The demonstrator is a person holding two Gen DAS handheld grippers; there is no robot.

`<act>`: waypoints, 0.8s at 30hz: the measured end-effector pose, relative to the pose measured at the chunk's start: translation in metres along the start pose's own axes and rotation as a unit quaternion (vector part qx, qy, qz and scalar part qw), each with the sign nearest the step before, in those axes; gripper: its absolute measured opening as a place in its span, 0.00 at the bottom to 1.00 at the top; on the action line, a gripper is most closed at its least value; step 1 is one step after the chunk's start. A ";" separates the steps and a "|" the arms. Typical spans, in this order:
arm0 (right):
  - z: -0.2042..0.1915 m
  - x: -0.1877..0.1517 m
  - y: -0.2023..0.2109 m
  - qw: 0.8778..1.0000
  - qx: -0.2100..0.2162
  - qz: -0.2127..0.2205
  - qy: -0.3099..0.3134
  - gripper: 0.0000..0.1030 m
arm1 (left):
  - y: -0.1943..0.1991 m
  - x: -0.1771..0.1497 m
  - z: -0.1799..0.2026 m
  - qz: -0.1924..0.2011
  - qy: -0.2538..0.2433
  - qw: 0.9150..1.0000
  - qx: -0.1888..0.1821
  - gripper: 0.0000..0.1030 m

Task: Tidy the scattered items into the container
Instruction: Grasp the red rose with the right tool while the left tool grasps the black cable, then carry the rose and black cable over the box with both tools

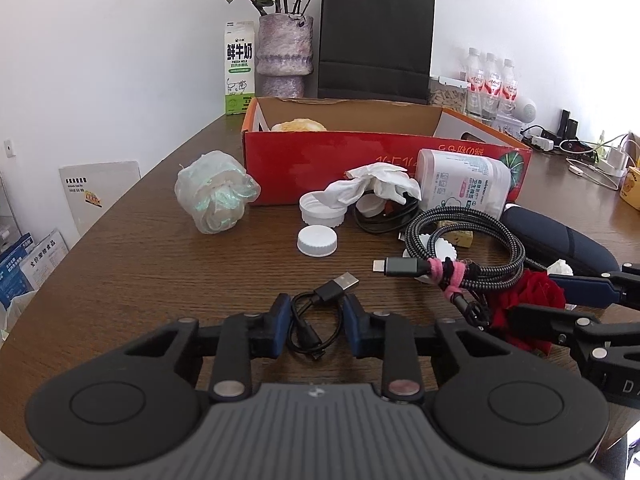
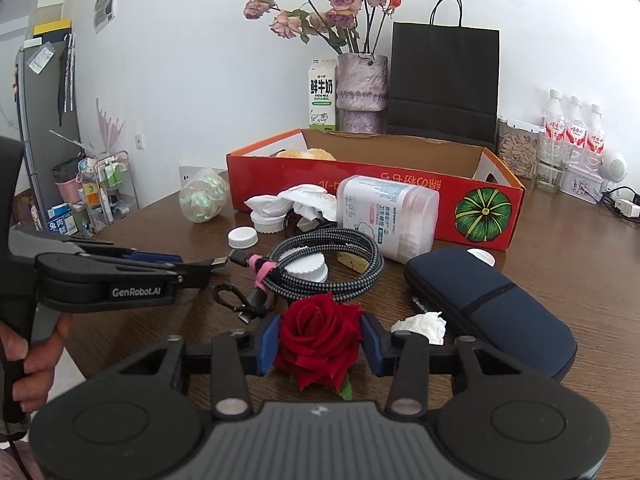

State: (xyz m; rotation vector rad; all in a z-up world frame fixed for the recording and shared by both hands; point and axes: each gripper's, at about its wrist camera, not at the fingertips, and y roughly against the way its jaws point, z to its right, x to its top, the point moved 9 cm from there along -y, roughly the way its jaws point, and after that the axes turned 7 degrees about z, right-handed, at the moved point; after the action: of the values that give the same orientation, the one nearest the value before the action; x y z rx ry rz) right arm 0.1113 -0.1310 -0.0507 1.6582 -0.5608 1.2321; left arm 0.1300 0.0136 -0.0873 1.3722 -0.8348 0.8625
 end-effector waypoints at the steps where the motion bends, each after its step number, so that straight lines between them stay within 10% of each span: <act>1: 0.001 0.000 0.001 1.000 -0.001 0.001 0.000 0.37 | 0.000 0.000 0.000 0.000 0.001 1.000 0.001 0.28; 24: 0.008 0.021 0.024 0.999 0.002 0.044 -0.012 0.22 | 0.017 0.014 0.000 0.031 -0.001 1.000 -0.001 0.25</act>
State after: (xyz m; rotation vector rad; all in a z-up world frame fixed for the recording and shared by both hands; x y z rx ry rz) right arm 0.1038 -0.1444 -0.0217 1.6683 -0.6513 1.2789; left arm 0.1218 0.0138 -0.0671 1.3511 -0.8827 0.9082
